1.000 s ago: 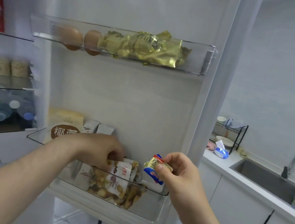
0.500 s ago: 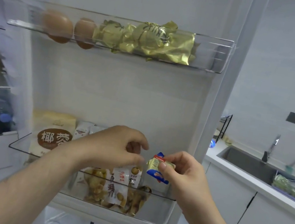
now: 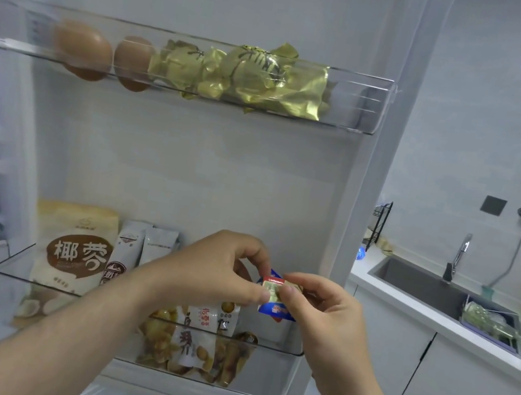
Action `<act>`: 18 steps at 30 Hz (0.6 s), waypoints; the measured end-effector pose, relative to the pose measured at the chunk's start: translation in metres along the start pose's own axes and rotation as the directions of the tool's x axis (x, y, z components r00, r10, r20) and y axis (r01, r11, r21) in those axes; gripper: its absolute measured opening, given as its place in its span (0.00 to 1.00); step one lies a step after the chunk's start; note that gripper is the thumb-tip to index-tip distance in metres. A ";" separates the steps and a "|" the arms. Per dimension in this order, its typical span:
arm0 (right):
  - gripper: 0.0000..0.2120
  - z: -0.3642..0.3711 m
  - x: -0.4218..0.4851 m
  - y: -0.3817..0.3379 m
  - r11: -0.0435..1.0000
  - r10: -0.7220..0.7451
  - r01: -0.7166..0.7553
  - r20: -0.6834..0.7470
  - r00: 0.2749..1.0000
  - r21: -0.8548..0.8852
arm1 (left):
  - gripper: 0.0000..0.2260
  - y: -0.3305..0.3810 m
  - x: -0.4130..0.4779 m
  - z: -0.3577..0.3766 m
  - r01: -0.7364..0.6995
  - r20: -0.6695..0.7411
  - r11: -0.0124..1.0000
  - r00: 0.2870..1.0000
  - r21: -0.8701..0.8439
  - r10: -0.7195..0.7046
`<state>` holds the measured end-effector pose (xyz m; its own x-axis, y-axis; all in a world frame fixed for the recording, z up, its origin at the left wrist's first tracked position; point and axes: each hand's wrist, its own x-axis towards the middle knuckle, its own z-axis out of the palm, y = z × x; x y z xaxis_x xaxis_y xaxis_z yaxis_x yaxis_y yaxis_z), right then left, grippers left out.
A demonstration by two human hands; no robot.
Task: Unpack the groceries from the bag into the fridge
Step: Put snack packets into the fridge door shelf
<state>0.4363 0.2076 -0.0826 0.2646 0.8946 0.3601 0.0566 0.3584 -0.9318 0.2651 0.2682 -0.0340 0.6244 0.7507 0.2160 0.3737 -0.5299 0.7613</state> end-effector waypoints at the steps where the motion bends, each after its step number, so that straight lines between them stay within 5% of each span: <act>1: 0.03 0.000 0.000 0.000 1.000 0.000 0.000 -0.008 1.000 0.008 | 0.07 -0.001 0.000 0.001 0.001 0.000 1.000 1.000 -0.008 -0.001; 8: 0.03 -0.003 0.001 0.007 1.000 -0.022 0.022 -0.052 0.998 0.005 | 0.07 0.000 0.005 0.011 0.021 -0.009 0.992 1.000 -0.128 -0.022; 15: 0.08 -0.022 -0.005 0.019 0.995 -0.069 0.067 -0.032 0.997 -0.073 | 0.05 -0.004 0.016 0.016 0.180 0.044 0.983 0.983 -0.021 -0.179; 18: 0.10 -0.038 -0.012 0.028 0.959 -0.122 0.120 0.005 0.992 -0.259 | 0.05 -0.006 0.024 0.018 0.254 0.085 0.963 0.962 0.087 -0.261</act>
<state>0.4713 0.1972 -0.1148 0.2510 0.8453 0.4717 0.3350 0.3814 -0.8616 0.2903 0.2827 -0.0443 0.5613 0.8265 -0.0434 0.5784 -0.3542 0.7348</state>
